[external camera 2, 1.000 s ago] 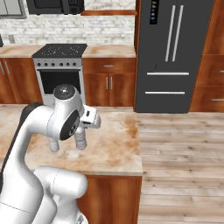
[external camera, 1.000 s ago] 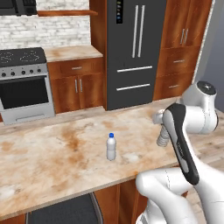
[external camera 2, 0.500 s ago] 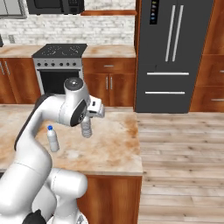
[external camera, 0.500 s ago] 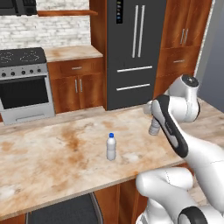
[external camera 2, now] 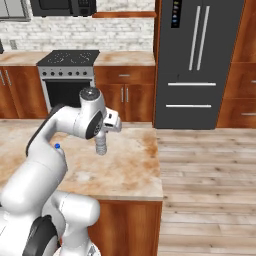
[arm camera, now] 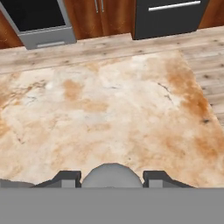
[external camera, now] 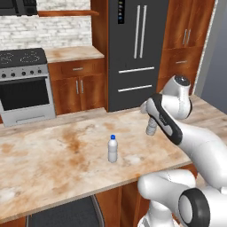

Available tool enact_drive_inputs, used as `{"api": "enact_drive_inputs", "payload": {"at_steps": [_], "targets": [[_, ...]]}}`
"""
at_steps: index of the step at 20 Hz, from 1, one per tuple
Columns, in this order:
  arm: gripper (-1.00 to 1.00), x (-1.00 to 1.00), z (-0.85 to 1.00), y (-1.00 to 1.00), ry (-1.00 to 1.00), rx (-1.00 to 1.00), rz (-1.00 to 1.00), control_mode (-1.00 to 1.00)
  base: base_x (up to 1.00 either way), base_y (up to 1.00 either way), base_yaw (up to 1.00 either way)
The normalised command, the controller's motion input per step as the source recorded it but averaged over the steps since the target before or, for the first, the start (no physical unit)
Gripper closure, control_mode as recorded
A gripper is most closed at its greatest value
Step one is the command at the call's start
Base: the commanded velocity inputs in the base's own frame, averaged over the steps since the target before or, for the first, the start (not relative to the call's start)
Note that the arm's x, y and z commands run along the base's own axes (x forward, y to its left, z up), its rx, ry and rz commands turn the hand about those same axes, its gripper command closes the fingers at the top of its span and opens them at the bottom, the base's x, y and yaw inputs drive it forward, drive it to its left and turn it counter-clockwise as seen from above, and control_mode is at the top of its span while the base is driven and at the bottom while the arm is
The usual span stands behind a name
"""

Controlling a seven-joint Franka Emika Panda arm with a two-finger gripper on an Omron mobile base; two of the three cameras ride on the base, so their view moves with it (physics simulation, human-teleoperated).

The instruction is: Move the drinks to the dining counter.

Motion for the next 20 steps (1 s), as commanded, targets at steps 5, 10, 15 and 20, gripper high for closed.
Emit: {"api": "enact_drive_inputs", "payload": {"at_steps": [5, 10, 15, 20], "targets": [[1.00, 0.12, -0.31, 0.05, 0.00, 0.00, 0.00, -1.00, 0.00, 0.00, 0.00], [1.00, 0.20, -0.36, 0.02, 0.01, 0.00, 0.00, -1.00, 0.00, 0.00, 0.00], [1.00, 0.20, -0.29, 0.04, 0.00, 0.00, 0.00, -1.00, 0.00, 0.00, 0.00], [1.00, 0.14, -0.38, 0.06, 0.00, 0.00, 0.00, -1.00, 0.00, 0.00, 0.00]]}}
